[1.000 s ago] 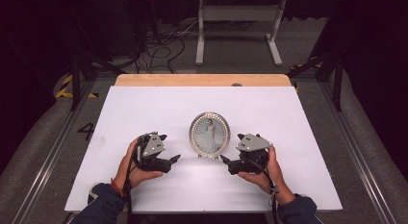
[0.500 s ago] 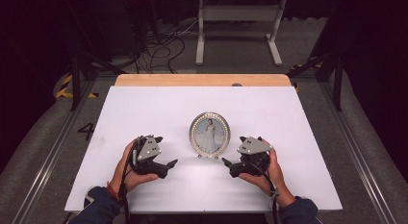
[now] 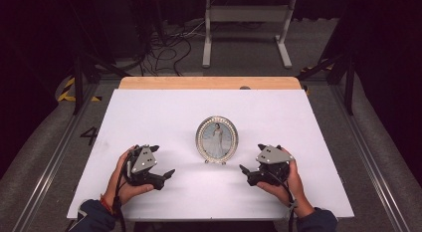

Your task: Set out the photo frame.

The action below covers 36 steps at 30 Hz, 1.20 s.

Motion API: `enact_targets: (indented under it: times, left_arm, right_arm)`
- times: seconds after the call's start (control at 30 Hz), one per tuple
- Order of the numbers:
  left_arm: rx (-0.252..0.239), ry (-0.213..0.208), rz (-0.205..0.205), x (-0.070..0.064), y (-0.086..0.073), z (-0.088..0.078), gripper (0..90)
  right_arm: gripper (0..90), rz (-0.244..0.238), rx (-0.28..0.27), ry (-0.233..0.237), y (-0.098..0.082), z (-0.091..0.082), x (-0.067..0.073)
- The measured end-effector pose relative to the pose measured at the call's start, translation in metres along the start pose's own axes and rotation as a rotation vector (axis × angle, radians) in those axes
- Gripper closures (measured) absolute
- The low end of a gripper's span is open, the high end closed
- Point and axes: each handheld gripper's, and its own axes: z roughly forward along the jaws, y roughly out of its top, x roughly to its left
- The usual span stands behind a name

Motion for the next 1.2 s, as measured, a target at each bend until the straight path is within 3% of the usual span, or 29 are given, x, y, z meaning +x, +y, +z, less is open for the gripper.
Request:
enact_targets:
  times: [0.43, 0.53, 0.67, 0.97, 1.2]
  left_arm:
    - [0.005, 0.001, -0.016, 0.004, -0.019, -0.008, 9.4]
    - [0.002, 0.008, -0.037, 0.007, -0.023, -0.01, 9.4]
    - [0.004, 0.014, -0.023, 0.007, -0.025, -0.01, 9.4]
    - [0.022, 0.02, -0.032, 0.007, -0.031, -0.012, 9.4]
    - [0.016, 0.028, -0.063, 0.012, -0.041, -0.021, 9.4]
  right_arm:
    - [10.9, 0.031, -0.024, -0.02, -0.018, -0.013, -0.014]
    - [10.9, 0.034, -0.02, -0.025, -0.021, -0.015, -0.017]
    - [10.9, 0.04, -0.017, -0.024, -0.027, -0.019, -0.02]
    - [10.9, 0.055, -0.004, -0.035, -0.038, -0.025, -0.026]
    - [10.7, 0.066, 0.012, -0.046, -0.05, -0.03, -0.029]
